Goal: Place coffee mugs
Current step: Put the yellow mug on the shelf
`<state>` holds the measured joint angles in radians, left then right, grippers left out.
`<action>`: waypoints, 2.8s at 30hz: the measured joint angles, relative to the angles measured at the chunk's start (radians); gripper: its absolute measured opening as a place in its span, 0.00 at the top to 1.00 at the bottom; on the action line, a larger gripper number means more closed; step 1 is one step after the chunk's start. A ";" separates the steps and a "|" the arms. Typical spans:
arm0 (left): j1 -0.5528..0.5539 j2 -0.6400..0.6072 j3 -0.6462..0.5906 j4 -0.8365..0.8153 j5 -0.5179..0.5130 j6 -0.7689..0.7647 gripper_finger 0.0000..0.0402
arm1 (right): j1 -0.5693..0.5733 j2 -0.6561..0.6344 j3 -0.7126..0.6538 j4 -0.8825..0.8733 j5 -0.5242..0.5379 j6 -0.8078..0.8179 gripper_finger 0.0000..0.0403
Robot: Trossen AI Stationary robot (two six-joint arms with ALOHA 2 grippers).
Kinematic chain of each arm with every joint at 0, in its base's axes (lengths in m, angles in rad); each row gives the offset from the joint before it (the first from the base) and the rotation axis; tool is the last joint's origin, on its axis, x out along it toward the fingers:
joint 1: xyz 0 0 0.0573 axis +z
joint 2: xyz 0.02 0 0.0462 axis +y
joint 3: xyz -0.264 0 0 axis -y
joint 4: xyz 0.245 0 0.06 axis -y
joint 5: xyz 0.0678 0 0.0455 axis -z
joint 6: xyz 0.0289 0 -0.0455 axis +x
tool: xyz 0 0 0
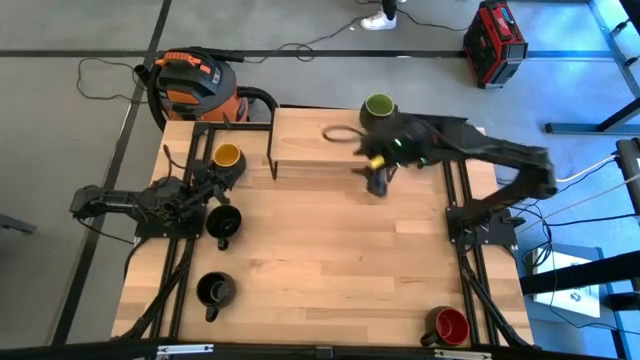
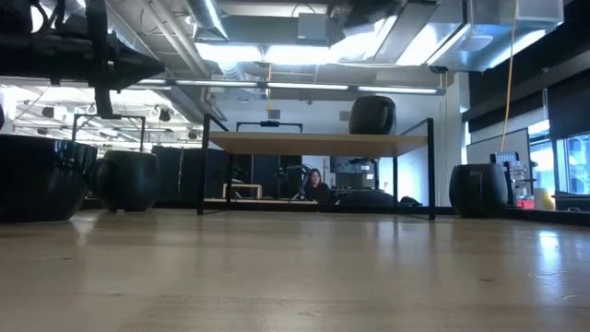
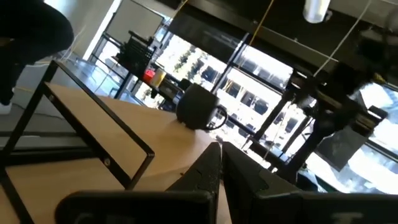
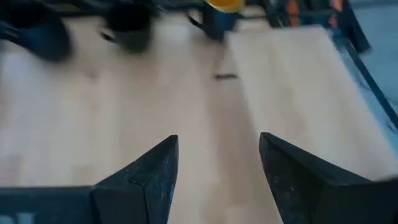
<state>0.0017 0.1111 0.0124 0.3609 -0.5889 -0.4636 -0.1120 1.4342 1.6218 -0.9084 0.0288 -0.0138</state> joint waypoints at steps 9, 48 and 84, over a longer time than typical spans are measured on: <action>0.000 0.036 0.130 -0.109 0.031 0.134 0.70 | 0.209 -0.282 -0.525 0.281 0.112 0.288 0.47; 0.766 0.987 0.914 -1.404 0.637 0.152 0.53 | 0.321 -0.326 -0.732 0.272 0.464 0.564 0.47; 0.857 1.334 0.956 -1.474 0.561 0.748 0.86 | 0.321 -0.325 -0.733 0.143 0.539 0.459 0.47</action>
<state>0.8585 1.4449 0.9684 -1.1132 -0.0276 0.2848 0.2092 1.1088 0.8890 -0.7653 0.5678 0.4454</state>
